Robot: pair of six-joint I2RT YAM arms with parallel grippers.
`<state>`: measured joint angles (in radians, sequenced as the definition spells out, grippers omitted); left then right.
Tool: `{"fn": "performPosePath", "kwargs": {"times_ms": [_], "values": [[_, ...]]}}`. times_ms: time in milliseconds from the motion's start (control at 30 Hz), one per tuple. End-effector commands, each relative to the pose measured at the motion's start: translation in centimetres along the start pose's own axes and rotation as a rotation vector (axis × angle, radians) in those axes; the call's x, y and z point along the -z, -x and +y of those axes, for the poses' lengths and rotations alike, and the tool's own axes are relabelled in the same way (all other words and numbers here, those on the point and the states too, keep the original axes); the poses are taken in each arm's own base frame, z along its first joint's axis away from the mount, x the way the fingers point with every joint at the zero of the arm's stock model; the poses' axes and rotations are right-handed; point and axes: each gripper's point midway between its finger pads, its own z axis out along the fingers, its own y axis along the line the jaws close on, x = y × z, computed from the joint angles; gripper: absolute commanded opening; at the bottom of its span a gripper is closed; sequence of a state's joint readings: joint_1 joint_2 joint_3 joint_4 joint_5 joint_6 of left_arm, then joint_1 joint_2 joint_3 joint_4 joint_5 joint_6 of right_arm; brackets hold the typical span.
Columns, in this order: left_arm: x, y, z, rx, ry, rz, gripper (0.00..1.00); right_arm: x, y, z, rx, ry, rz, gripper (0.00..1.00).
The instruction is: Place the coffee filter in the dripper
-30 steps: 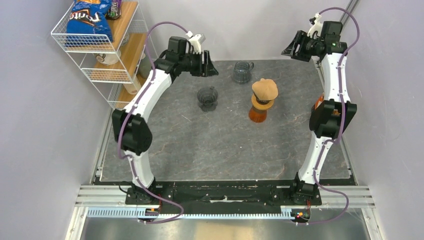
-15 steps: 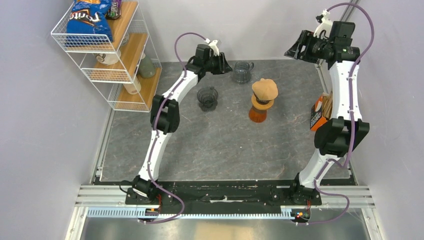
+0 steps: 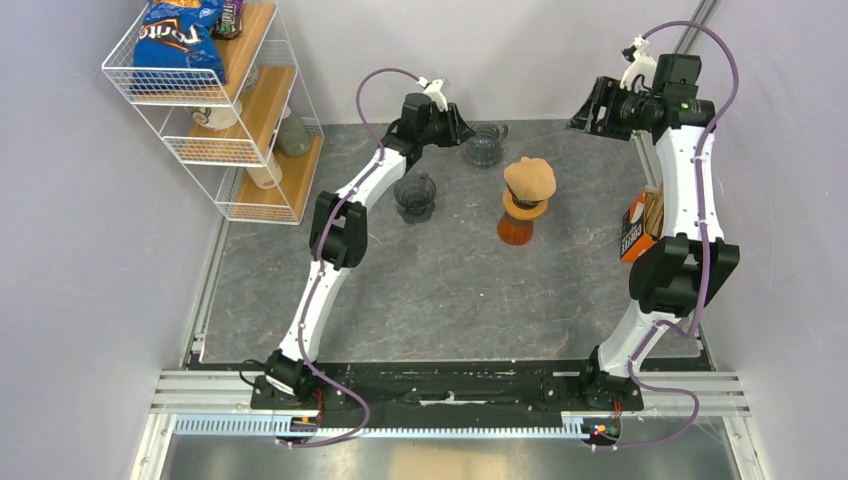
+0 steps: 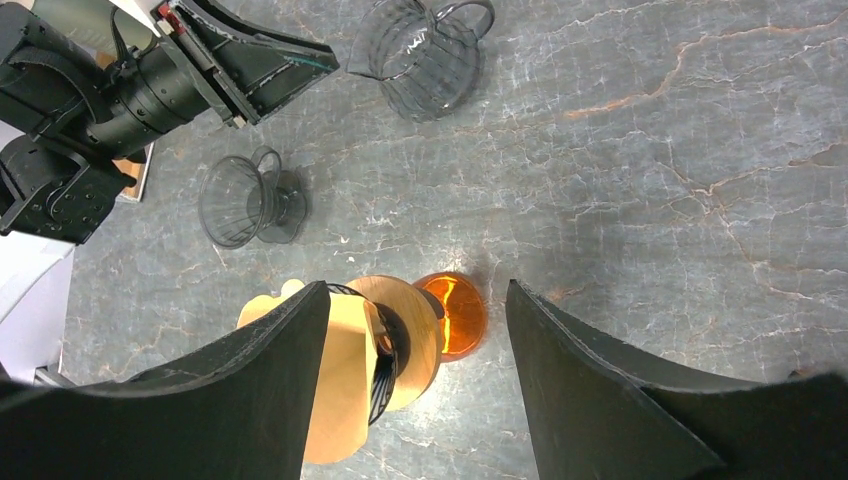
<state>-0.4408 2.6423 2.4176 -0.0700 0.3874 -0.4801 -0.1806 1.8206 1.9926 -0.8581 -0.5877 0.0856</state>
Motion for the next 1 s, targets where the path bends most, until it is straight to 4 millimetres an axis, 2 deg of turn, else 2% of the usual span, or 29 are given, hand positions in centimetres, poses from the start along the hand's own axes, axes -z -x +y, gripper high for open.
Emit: {"fn": "performPosePath", "kwargs": {"times_ms": [0, 167, 200, 467, 867, 967], "values": [[-0.6, 2.5, -0.3, -0.034, 0.010, -0.102, 0.38, 1.1, 0.7, 0.9, 0.028, 0.019, -0.029, 0.73], [-1.3, 1.7, 1.1, -0.040, 0.042, -0.104, 0.37, 1.0, 0.6, 1.2, 0.018, 0.041, -0.022, 0.74], [-1.4, 2.2, 0.7, -0.053, 0.027, -0.125, 0.37, 0.9, 0.6, 1.3, 0.018, 0.044, -0.021, 0.74], [-2.2, 1.1, 1.1, -0.072, 0.029, -0.119, 0.36, 1.0, 0.3, 1.3, 0.019, 0.045, -0.009, 0.75], [-2.8, 0.5, 1.3, -0.089, 0.053, -0.124, 0.25, 1.3, 0.3, 0.8, 0.026, 0.030, -0.005, 0.75], [-2.9, 0.8, 1.6, -0.101, 0.067, -0.133, 0.19, 1.4, 0.4, 0.7, 0.028, 0.029, -0.006, 0.75]]}}
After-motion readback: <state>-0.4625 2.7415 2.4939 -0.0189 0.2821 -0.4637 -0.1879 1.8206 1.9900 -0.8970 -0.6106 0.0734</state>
